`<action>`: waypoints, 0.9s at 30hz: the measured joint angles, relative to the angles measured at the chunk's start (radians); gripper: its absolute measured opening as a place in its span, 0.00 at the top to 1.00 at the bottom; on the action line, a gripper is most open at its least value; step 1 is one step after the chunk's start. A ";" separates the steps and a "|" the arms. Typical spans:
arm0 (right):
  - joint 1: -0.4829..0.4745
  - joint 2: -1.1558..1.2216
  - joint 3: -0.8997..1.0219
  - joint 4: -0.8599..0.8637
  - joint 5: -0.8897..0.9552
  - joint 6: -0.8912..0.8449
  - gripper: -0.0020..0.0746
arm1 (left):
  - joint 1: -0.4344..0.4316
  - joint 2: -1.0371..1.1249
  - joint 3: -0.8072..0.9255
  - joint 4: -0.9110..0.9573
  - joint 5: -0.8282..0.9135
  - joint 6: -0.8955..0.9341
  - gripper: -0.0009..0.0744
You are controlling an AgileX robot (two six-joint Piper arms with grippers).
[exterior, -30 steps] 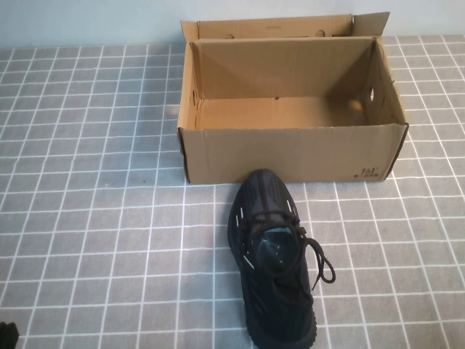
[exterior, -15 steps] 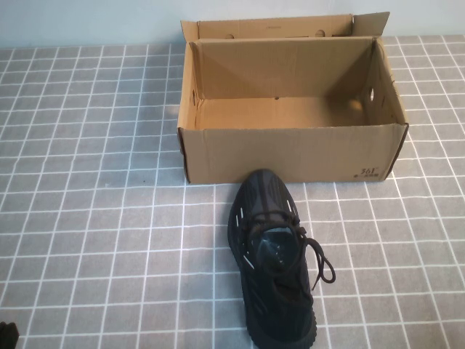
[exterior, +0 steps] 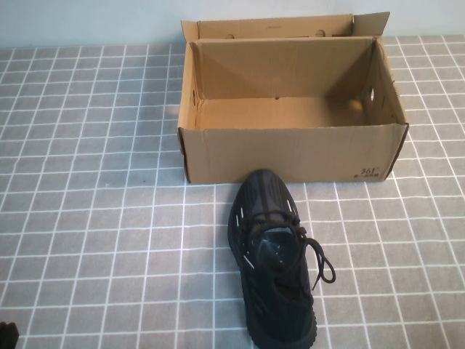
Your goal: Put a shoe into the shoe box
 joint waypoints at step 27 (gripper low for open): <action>0.000 0.000 0.000 0.857 -0.230 0.000 0.99 | 0.000 0.000 0.000 0.000 0.000 0.000 0.99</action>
